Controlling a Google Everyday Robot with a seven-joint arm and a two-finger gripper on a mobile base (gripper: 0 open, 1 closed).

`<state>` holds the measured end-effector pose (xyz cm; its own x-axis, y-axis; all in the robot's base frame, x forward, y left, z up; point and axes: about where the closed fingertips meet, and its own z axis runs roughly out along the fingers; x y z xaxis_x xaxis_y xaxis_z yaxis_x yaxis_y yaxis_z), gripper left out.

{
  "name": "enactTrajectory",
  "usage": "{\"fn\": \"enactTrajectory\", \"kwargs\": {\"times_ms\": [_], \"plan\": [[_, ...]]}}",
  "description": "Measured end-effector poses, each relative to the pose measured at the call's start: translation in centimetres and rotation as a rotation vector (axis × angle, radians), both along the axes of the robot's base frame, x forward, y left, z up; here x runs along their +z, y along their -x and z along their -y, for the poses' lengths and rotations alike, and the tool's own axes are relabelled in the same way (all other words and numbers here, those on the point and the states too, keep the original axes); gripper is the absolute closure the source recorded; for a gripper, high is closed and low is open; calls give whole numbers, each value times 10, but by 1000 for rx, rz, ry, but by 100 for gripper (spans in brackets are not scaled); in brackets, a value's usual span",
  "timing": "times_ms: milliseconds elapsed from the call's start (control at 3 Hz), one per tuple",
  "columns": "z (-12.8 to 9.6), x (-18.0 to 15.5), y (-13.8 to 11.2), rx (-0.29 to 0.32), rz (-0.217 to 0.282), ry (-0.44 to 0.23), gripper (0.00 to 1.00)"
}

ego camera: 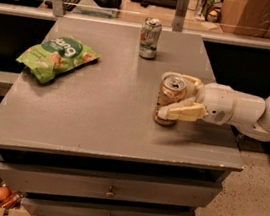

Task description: Place orange can upright

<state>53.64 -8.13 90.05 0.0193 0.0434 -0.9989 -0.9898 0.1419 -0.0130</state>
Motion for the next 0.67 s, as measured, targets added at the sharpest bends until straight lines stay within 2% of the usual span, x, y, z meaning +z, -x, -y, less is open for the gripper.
{"fn": "enactTrajectory", "kwargs": {"times_ms": [667], "plan": [[17,-8,0,-25,-24,26,0]]}}
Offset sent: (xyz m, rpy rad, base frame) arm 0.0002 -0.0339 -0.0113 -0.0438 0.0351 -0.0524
